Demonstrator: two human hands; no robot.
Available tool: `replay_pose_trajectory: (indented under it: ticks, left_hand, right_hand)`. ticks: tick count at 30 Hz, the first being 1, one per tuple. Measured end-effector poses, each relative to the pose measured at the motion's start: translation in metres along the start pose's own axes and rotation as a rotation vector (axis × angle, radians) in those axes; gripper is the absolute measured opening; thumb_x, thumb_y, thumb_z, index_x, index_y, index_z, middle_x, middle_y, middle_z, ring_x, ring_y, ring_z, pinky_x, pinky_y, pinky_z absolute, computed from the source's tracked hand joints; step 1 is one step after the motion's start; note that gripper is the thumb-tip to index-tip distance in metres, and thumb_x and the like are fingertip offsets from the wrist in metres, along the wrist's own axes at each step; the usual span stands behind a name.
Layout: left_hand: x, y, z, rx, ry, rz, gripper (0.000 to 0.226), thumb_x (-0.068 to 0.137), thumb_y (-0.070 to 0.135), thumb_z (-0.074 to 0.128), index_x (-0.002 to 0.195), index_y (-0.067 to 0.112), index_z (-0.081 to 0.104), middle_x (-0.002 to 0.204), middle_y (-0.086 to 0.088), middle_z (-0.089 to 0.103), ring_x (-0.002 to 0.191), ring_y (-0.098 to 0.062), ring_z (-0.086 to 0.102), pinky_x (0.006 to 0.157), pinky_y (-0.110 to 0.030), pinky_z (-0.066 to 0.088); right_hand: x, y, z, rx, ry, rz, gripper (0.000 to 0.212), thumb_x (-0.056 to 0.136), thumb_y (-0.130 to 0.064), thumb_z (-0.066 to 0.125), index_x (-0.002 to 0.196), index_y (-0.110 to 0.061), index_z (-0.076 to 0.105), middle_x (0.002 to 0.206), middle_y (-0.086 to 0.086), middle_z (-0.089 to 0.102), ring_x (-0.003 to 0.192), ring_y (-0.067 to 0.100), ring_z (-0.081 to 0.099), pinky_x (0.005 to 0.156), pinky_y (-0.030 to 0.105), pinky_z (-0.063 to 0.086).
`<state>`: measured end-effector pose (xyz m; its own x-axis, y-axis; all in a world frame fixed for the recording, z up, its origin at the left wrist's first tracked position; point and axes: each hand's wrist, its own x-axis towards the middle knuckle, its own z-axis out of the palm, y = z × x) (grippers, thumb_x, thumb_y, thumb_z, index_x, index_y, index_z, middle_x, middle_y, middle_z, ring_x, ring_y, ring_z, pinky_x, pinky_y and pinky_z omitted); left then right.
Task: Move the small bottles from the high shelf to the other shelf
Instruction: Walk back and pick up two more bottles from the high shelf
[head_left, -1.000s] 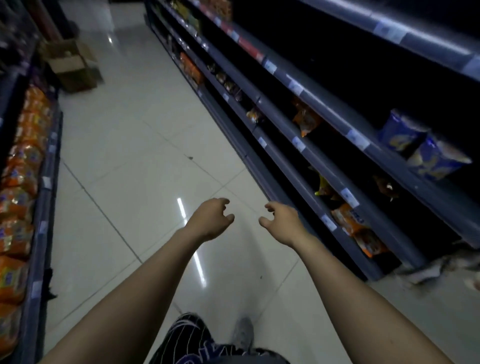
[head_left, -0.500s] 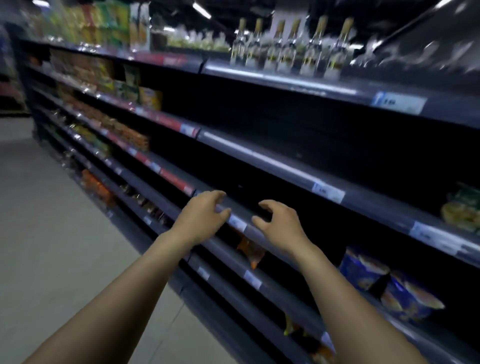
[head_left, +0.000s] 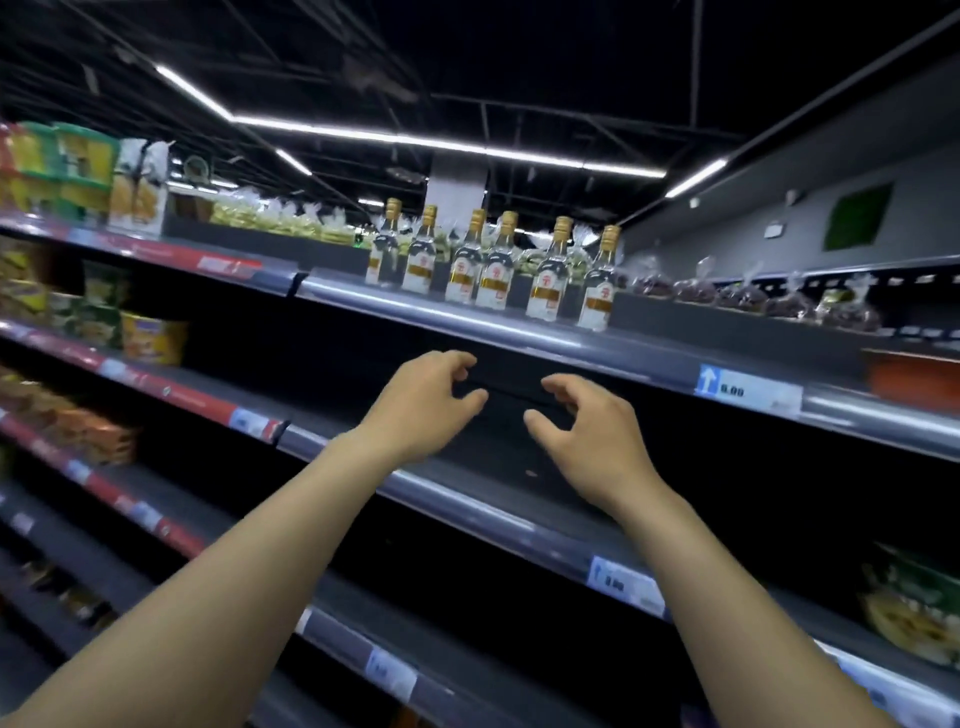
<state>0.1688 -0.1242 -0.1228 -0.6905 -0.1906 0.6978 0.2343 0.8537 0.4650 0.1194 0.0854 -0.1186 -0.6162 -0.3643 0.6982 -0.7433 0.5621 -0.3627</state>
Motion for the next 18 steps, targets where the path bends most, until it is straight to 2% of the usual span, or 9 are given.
replay_pose_trajectory:
  ticks: [5, 9, 13, 16, 18]
  left_hand:
    - [0.078, 0.025, 0.011, -0.078, 0.022, 0.092, 0.053, 0.094, 0.040, 0.067, 0.139, 0.017, 0.055, 0.116, 0.007, 0.062, 0.101, -0.008, 0.055, 0.084, -0.023, 0.041]
    - [0.129, 0.040, 0.022, -0.151, 0.049, 0.092, 0.051, 0.092, 0.038, 0.069, 0.136, 0.015, 0.056, 0.108, 0.007, 0.063, 0.100, -0.012, 0.059, 0.082, -0.025, 0.044]
    - [0.174, 0.037, 0.038, -0.207, 0.028, 0.061, 0.061, 0.089, 0.044, 0.071, 0.140, 0.016, 0.052, 0.115, 0.004, 0.064, 0.105, -0.015, 0.060, 0.090, -0.031, 0.049]
    - [0.200, 0.027, 0.049, -0.220, -0.022, 0.061, 0.074, 0.085, 0.048, 0.074, 0.146, 0.017, 0.047, 0.124, 0.001, 0.063, 0.108, -0.017, 0.060, 0.096, -0.037, 0.051]
    - [0.213, 0.019, 0.054, -0.209, -0.042, 0.070, 0.078, 0.083, 0.050, 0.075, 0.147, 0.019, 0.044, 0.129, 0.000, 0.062, 0.109, -0.015, 0.059, 0.093, -0.032, 0.048]
  right_hand:
    - [0.058, 0.017, -0.029, -0.026, 0.132, 0.004, 0.048, 0.091, -0.037, 0.076, 0.132, -0.014, 0.067, 0.130, 0.004, 0.071, 0.120, 0.023, 0.064, 0.107, 0.042, 0.049]
    - [0.098, 0.037, -0.040, -0.042, 0.192, 0.044, 0.046, 0.091, -0.039, 0.075, 0.129, -0.015, 0.067, 0.123, 0.002, 0.071, 0.114, 0.020, 0.064, 0.100, 0.036, 0.051]
    - [0.137, 0.057, -0.042, -0.126, 0.228, 0.073, 0.042, 0.089, -0.040, 0.075, 0.123, -0.017, 0.068, 0.107, -0.002, 0.066, 0.106, 0.021, 0.063, 0.090, 0.031, 0.047]
    - [0.162, 0.068, -0.042, -0.162, 0.230, 0.110, 0.050, 0.090, -0.042, 0.074, 0.131, -0.016, 0.063, 0.123, 0.002, 0.067, 0.119, 0.024, 0.059, 0.100, 0.037, 0.047]
    - [0.176, 0.072, -0.041, -0.178, 0.229, 0.156, 0.056, 0.090, -0.044, 0.072, 0.135, -0.014, 0.061, 0.131, 0.004, 0.066, 0.126, 0.027, 0.055, 0.101, 0.038, 0.044]
